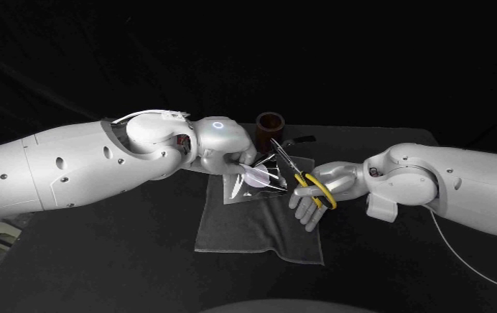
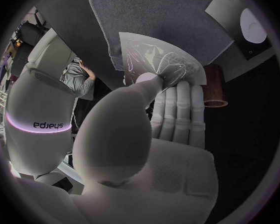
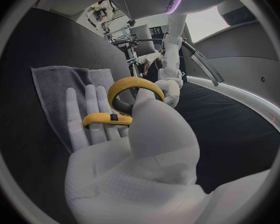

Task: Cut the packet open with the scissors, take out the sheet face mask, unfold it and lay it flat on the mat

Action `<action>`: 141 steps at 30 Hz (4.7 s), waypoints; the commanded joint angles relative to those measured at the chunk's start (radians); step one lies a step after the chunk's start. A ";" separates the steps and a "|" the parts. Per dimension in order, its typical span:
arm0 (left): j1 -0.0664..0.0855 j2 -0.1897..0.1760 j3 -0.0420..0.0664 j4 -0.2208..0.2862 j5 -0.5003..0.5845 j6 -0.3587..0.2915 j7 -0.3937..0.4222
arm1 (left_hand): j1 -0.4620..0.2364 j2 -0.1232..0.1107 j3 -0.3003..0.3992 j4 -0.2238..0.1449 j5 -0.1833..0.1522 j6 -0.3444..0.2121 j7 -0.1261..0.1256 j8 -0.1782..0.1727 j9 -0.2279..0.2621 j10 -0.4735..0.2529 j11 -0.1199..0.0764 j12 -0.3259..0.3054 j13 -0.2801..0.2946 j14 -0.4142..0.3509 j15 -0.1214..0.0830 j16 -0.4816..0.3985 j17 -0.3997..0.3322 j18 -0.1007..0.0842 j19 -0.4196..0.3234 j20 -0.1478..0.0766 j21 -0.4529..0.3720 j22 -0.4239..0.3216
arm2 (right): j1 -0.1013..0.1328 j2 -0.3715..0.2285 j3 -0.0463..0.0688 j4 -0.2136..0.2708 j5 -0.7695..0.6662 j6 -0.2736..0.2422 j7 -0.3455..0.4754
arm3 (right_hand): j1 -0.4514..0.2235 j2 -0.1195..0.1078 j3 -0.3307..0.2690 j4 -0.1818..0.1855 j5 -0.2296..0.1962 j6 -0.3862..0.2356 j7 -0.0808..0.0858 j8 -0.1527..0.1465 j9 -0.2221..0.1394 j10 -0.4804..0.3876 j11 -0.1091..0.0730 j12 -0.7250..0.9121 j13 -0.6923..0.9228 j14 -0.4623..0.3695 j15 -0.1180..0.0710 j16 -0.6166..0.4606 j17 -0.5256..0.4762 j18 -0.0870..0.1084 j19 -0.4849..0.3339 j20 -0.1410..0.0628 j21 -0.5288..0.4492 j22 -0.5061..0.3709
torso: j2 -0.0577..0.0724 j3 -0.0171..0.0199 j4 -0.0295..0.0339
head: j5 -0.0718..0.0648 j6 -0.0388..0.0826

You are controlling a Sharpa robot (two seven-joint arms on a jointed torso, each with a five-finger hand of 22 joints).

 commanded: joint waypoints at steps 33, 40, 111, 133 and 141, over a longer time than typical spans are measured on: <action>0.000 -0.001 0.001 -0.002 0.002 0.014 0.004 | 0.008 0.006 0.111 -0.105 0.007 0.013 -0.002 0.001 0.108 0.006 0.000 -0.001 0.002 -0.001 -0.004 -0.003 -0.001 0.020 -0.001 -0.003 0.007 0.000 | 0.001 -0.009 0.001 0.019 -0.036 0.021 -0.008 | -0.074 -0.145 0.080 0.009 -0.007 -0.141 0.116 0.003 -0.060 -0.163 0.062 -0.049 -0.001 -0.267 0.060 -0.091 -0.083 0.032 -0.106 0.005 -0.045 -0.008 | 0.000 -0.0001 0.0006 | -0.001 -0.004; 0.000 0.000 0.001 -0.002 0.003 0.016 0.004 | 0.008 0.006 0.111 -0.105 0.007 0.013 -0.002 0.001 0.108 0.006 0.000 -0.001 0.002 -0.001 -0.004 -0.003 -0.001 0.020 -0.001 -0.003 0.007 0.000 | 0.000 -0.008 0.001 0.023 -0.036 0.033 -0.012 | -0.079 -0.146 0.095 0.008 -0.007 -0.136 0.116 0.013 -0.060 -0.153 0.060 -0.045 0.000 -0.240 0.059 -0.081 -0.078 0.032 -0.107 0.005 -0.043 -0.007 | 0.000 -0.0004 0.0006 | 0.000 -0.005; -0.001 -0.055 0.002 0.009 0.077 0.005 0.003 | 0.006 0.006 0.112 -0.103 0.007 0.012 0.000 -0.003 0.117 0.007 0.001 -0.002 0.003 0.000 -0.004 -0.003 -0.001 0.020 0.000 -0.002 0.008 0.000 | -0.003 -0.064 0.001 0.068 -0.057 -0.398 0.288 | 0.277 0.148 -0.155 -0.122 0.005 0.155 0.019 -0.052 0.105 0.117 -0.047 0.038 0.079 0.145 -0.059 0.079 0.237 0.091 0.066 -0.038 0.031 0.005 | 0.000 0.0003 -0.0002 | -0.021 0.027; -0.002 -0.126 0.003 0.021 0.225 0.011 0.003 | 0.006 0.006 0.112 -0.103 0.007 0.012 0.002 -0.004 0.119 0.008 0.001 -0.002 0.004 0.001 -0.003 -0.003 -0.001 0.020 0.002 -0.002 0.009 0.000 | 0.079 -0.049 0.008 -0.018 -0.580 -0.589 0.143 | 0.380 0.171 -0.185 -0.188 0.009 0.217 0.014 -0.157 0.044 0.133 -0.050 -0.014 0.003 0.147 -0.060 0.047 0.215 0.088 0.073 -0.043 0.039 0.008 | -0.001 -0.0004 0.0000 | -0.034 0.080; -0.003 -0.130 0.003 0.022 0.237 0.013 0.003 | 0.006 0.006 0.112 -0.103 0.007 0.012 0.002 -0.004 0.119 0.008 0.001 -0.002 0.004 0.001 -0.003 -0.003 -0.001 0.020 0.002 -0.002 0.009 0.000 | 0.133 0.038 0.018 -0.098 -0.845 -0.599 0.003 | 0.371 0.159 -0.184 -0.183 0.005 0.215 0.020 -0.170 0.038 0.124 -0.044 -0.022 -0.001 0.139 -0.055 0.040 0.211 0.089 0.066 -0.039 0.036 0.006 | 0.000 -0.0005 -0.0006 | -0.031 0.099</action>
